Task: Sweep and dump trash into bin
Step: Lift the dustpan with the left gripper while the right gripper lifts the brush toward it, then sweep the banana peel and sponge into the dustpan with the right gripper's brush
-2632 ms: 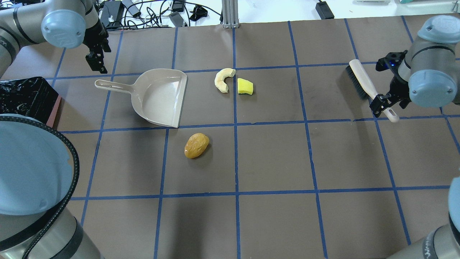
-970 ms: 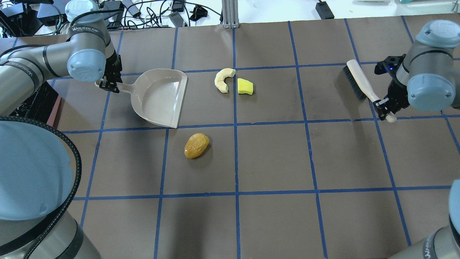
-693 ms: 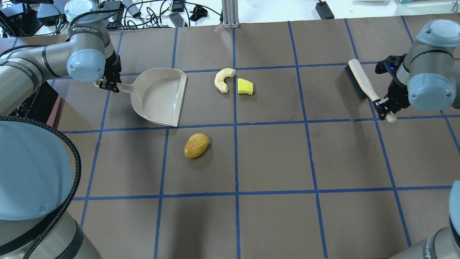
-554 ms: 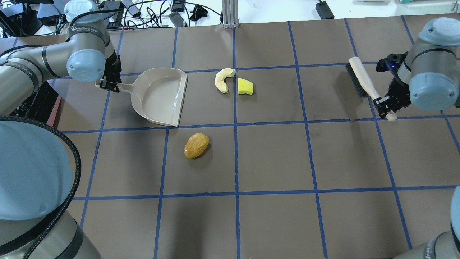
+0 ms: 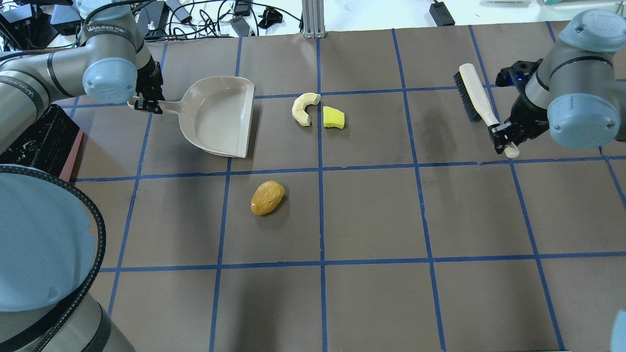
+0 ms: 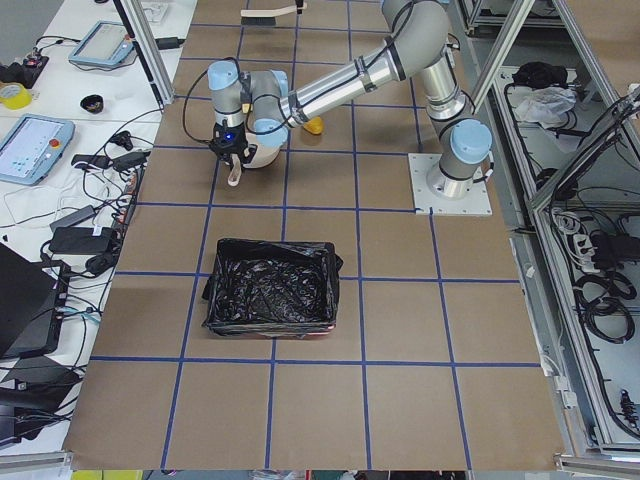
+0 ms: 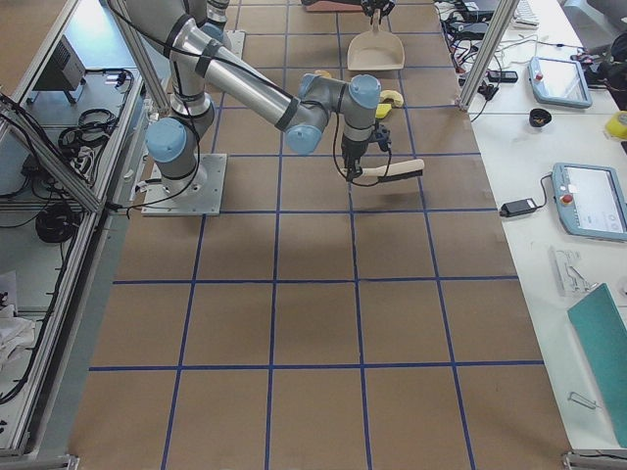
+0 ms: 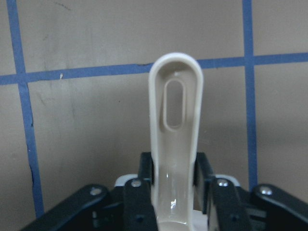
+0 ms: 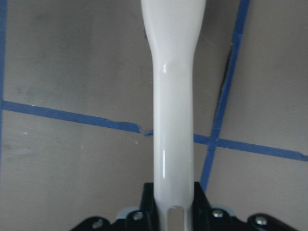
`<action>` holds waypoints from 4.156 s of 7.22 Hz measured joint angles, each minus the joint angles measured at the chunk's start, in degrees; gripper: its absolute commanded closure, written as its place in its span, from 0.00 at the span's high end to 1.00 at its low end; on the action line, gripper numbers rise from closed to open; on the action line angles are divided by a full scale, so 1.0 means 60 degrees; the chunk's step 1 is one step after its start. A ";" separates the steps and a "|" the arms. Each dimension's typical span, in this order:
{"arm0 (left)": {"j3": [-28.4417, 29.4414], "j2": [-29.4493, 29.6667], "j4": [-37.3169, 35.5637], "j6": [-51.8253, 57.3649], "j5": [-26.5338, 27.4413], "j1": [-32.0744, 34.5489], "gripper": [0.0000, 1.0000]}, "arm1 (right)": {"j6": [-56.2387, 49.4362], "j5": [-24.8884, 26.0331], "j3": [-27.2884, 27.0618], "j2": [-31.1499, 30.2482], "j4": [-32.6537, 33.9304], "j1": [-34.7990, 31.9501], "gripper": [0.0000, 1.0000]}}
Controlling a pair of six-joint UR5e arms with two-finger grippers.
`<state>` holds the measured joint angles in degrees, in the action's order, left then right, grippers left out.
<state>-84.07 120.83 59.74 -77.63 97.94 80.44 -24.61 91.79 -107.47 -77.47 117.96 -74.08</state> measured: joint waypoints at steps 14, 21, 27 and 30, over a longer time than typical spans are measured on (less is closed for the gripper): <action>0.1633 0.1431 0.1338 -0.2271 0.1483 0.2151 0.00 | 0.6707 -0.0576 0.1820 0.1638 -0.1440 -0.5003 0.00; 0.2858 0.2043 0.1697 -0.2545 0.1913 0.2152 0.00 | 0.7867 -0.1339 0.2145 0.2433 -0.0235 -0.5648 0.00; 0.2879 0.2137 0.1956 -0.3028 0.2110 0.2703 0.00 | 0.9473 -0.2434 0.2821 0.3008 0.0227 -0.6520 0.00; 0.2861 0.2035 0.2088 -0.2817 0.1693 0.2970 0.00 | 1.0085 -0.2685 0.3321 0.3253 0.0419 -0.6826 0.00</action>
<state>-66.90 133.04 72.26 -94.53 108.10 98.26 35.90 75.68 -87.55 -57.96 120.47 -115.04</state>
